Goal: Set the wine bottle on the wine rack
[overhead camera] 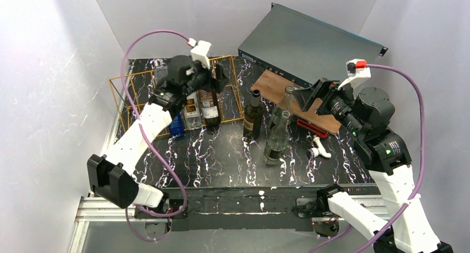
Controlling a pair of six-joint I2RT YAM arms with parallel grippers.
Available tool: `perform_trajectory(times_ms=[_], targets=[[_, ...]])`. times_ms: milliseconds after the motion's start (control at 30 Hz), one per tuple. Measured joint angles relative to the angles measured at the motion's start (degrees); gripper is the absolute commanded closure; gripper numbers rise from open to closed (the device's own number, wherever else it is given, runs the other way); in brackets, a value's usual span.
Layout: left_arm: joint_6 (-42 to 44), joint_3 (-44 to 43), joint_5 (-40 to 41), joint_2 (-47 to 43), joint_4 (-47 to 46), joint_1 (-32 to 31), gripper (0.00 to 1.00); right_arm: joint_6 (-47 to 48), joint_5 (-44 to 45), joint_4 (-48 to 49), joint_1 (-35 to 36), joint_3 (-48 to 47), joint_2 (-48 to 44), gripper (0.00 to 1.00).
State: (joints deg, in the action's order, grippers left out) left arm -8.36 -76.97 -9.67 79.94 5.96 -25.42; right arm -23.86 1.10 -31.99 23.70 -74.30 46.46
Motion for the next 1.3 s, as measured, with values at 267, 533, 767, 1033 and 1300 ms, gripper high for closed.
perform_trajectory(times_ms=[267, 533, 767, 1033, 1300], targets=[[11.81, 8.62, -1.35, -5.98, -4.67, -15.53, 0.08, -0.07, 0.0, -0.02, 0.0, 0.07, -0.64, 0.0], [11.5, 8.58, -0.29, -4.72, -7.22, -18.27, 0.02, -0.07, 0.0, -0.02, 0.0, 0.07, -0.99, 0.0], [7.13, 8.44, -0.19, -0.76, -7.5, -18.31, 0.21, -0.39, -0.19, 0.02, 0.0, 0.07, -0.27, 0.0], [4.77, 7.59, -3.07, 2.0, -8.31, -18.3, 0.38, -0.65, -0.22, 0.04, 0.0, 0.07, 0.03, 0.0], [4.2, 5.27, -3.57, 6.03, -8.78, -18.3, 0.48, -1.23, -0.22, 0.07, 0.0, 0.17, -0.11, 0.0]])
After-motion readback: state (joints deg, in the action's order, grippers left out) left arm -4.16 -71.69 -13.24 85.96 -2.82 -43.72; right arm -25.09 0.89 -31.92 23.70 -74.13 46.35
